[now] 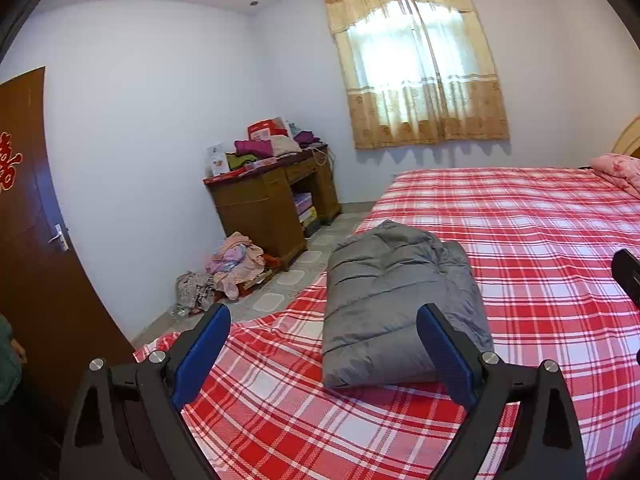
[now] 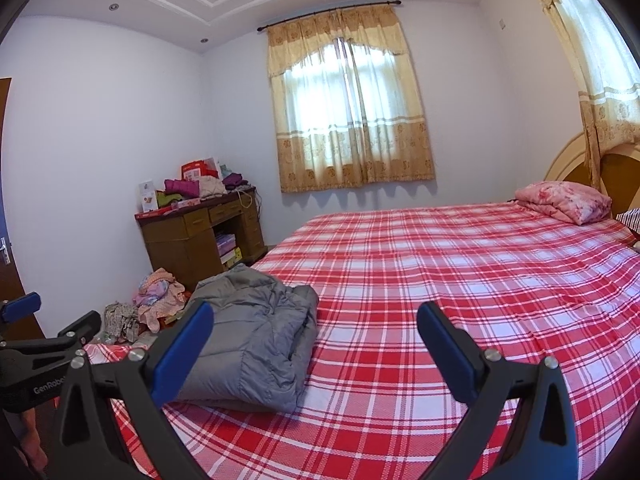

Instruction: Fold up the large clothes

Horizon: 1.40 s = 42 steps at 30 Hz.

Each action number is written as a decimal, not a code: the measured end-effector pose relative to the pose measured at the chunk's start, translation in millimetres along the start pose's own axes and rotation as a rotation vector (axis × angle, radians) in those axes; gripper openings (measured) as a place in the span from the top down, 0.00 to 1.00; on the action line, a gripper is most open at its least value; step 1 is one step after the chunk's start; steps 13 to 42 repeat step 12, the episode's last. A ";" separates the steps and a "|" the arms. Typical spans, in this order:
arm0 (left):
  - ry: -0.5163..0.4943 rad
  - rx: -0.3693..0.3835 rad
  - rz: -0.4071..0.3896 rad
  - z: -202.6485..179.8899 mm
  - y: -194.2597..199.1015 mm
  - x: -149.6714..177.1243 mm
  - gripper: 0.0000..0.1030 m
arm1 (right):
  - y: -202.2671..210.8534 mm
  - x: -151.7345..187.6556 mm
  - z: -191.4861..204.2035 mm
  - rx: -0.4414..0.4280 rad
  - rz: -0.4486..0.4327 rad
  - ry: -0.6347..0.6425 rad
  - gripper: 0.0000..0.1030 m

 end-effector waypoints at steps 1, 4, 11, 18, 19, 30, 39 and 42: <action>0.010 0.003 0.005 0.9 -1.8 0.2 0.08 | 0.7 0.5 -1.2 0.002 -0.001 -0.004 0.00; 0.040 0.036 0.001 2.2 -3.6 -2.3 0.08 | 0.7 0.9 -5.8 0.011 -0.003 -0.021 0.00; 0.012 0.030 -0.010 -2.1 -5.5 -4.1 0.08 | -3.6 3.6 -7.1 0.008 0.021 -0.029 0.00; 0.007 0.028 -0.006 -2.2 -6.4 -2.5 0.08 | -4.3 4.3 -6.8 0.009 0.026 -0.025 0.00; 0.007 0.028 -0.006 -2.2 -6.4 -2.5 0.08 | -4.3 4.3 -6.8 0.009 0.026 -0.025 0.00; 0.007 0.028 -0.006 -2.2 -6.4 -2.5 0.08 | -4.3 4.3 -6.8 0.009 0.026 -0.025 0.00; 0.007 0.028 -0.006 -2.2 -6.4 -2.5 0.08 | -4.3 4.3 -6.8 0.009 0.026 -0.025 0.00; 0.007 0.028 -0.006 -2.2 -6.4 -2.5 0.08 | -4.3 4.3 -6.8 0.009 0.026 -0.025 0.00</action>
Point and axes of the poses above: each gripper's, at about its wrist camera, not at the fingertips, and y roughly against the way its jaws point, z to its left, x to its underside, the point moved 7 cm from there along -y, roughly the way its jaws point, and after that the axes turned 8 degrees about -z, right-handed, at the moved point
